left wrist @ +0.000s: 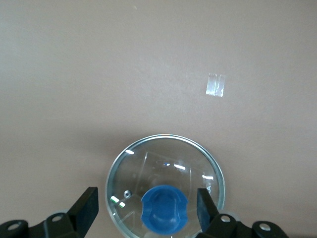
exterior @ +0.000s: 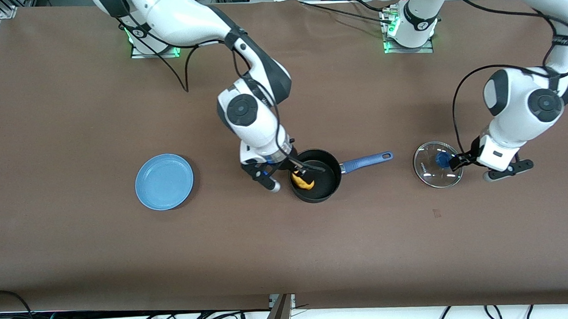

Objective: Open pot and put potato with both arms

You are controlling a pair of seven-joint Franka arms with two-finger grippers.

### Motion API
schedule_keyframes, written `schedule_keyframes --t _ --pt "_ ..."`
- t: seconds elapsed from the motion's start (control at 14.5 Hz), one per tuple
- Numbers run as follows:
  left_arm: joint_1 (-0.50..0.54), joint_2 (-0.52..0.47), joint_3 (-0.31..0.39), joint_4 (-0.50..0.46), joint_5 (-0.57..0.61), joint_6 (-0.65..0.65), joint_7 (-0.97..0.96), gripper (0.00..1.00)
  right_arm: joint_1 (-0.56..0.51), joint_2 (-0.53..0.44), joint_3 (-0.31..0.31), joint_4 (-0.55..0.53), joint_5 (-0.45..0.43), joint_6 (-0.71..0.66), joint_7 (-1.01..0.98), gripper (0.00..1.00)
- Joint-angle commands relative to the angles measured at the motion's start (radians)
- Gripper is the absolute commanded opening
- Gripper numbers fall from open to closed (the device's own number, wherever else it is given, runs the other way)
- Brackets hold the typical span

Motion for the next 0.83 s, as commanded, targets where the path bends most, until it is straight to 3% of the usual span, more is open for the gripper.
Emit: schedule_keyframes --t 0.0,0.28,0.48,0.76 --pt "-0.001 -0.026 -0.024 0.114 0.006 -0.162 -0.007 0.89 -0.075 -0.091 0.008 -0.01 0.007 -0.135 -0.174 1.0" --pt "-0.001 -0.062 -0.03 0.239 -0.003 -0.356 0.004 0.89 -0.137 -0.229 -0.087 -0.044 0.012 -0.43 -0.407 1.0" --pt "0.001 -0.095 -0.038 0.291 -0.058 -0.414 0.007 0.9 -0.162 -0.414 -0.173 -0.212 0.016 -0.529 -0.685 1.0" --pt "-0.001 -0.096 -0.041 0.475 -0.104 -0.656 0.01 0.93 -0.161 -0.654 -0.291 -0.425 -0.017 -0.627 -0.932 1.0"
